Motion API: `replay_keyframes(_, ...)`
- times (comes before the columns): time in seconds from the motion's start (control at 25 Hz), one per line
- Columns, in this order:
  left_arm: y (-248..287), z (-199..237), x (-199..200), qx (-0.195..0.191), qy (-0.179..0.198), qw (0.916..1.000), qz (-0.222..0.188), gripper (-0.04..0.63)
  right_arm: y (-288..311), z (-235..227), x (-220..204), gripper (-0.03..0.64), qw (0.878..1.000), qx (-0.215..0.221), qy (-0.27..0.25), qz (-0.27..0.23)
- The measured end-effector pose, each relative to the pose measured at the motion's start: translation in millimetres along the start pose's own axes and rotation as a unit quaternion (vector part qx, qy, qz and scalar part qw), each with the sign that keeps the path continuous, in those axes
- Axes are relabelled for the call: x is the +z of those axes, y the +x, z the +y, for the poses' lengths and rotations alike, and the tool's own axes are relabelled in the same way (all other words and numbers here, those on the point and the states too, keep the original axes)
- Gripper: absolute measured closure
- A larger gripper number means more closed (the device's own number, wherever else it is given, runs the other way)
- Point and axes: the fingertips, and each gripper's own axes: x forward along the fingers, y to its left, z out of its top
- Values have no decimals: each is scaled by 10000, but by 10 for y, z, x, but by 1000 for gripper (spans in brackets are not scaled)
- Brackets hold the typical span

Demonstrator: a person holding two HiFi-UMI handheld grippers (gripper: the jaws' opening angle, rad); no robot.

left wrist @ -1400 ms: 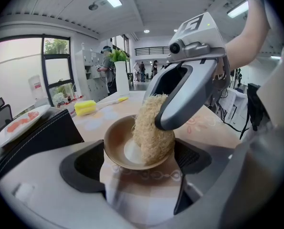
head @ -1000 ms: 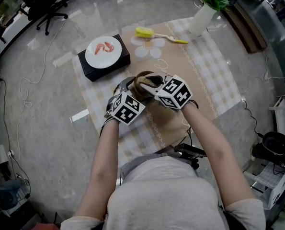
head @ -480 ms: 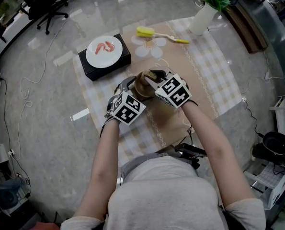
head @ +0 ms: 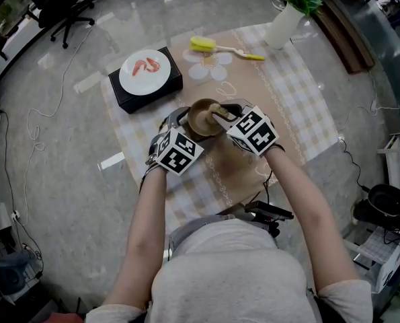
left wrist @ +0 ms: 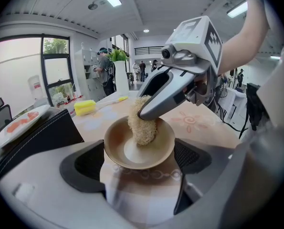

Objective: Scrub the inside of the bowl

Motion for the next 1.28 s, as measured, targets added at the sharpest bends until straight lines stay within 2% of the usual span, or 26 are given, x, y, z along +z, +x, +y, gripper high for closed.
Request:
replay_keyframes(0.32, 8, 0, -4, -3, -4, 10000, 10, 126, -9, 174, -7, 524, 9937, 502, 933, -367)
replay_keyframes(0.48, 8, 5, 2, 2, -8, 10000, 8, 126, 48, 236, 69, 523, 9905, 629, 1017, -678)
replay_keyframes(0.72, 0, 0, -3, 2, -3, 10000, 27, 126, 132, 162, 127, 523, 9958, 181, 573, -690)
replay_keyframes(1.28, -12, 8, -7, 146, -4, 9999, 18, 123, 116, -60, 133, 523, 9946, -723, 177, -717)
